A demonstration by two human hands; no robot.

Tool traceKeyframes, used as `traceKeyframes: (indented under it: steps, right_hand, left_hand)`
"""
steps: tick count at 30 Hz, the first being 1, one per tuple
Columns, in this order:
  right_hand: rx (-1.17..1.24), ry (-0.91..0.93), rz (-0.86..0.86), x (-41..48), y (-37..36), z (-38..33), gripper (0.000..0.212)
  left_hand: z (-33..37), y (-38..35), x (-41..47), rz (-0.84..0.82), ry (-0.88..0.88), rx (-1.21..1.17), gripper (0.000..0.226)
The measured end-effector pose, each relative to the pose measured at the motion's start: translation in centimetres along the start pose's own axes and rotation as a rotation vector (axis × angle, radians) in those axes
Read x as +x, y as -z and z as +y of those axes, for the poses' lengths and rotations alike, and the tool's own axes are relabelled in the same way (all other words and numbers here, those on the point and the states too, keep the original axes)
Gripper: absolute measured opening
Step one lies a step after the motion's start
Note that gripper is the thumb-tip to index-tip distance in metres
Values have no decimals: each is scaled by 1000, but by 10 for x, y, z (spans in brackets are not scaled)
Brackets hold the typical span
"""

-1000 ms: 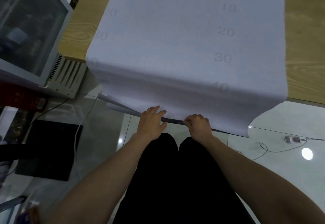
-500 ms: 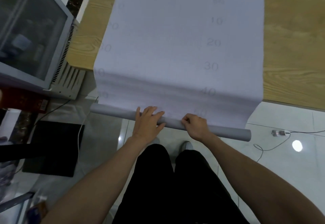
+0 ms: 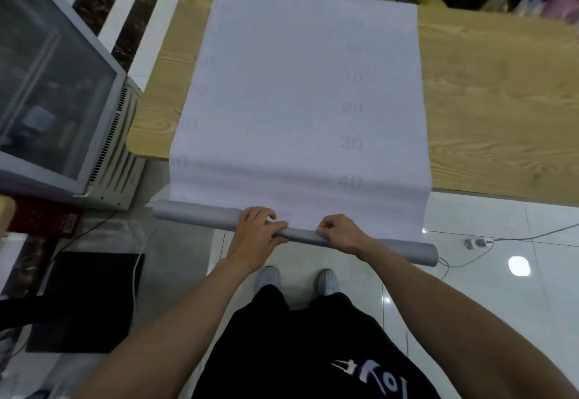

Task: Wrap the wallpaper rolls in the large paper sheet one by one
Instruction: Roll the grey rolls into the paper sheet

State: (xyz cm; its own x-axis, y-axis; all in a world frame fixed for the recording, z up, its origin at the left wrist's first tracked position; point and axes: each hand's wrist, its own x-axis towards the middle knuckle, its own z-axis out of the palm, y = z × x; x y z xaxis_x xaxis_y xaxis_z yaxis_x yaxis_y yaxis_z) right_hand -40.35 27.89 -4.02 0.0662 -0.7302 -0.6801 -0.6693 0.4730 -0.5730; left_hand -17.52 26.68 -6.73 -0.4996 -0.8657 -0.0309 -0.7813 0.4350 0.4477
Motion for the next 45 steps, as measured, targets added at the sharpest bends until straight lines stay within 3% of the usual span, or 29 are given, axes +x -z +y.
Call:
traceKeyframes:
  steps: [6,12,16,22,27,33,38,45]
  right_hand:
    - [-146,20,35,2,3,-5,19]
    - [-354,186,124,-3,4,-4,54]
    - [-419,262,82,-2,8,-1,49]
    - [-294,225,78,2,16,-4,35]
    - [-288,192,37,9,24,-6,32]
    - [-285,159,-44,15,31,-6,46]
    - [-499,111,-84,13,32,-11,59]
    - [-475,213,-60,12,31,-5,38]
  left_hand:
    - [-1,6,4,-50,22,41,29]
    - [-3,13,7,-127,68,14,34]
    - [-2,19,14,-133,88,-23,36]
    - [-3,25,23,-139,67,5,39]
    - [-6,29,27,-126,2,12,55]
    - [-2,39,35,-278,-24,90,48]
    - [-2,38,35,-383,29,107,39]
    - [-7,41,39,-437,87,11,38]
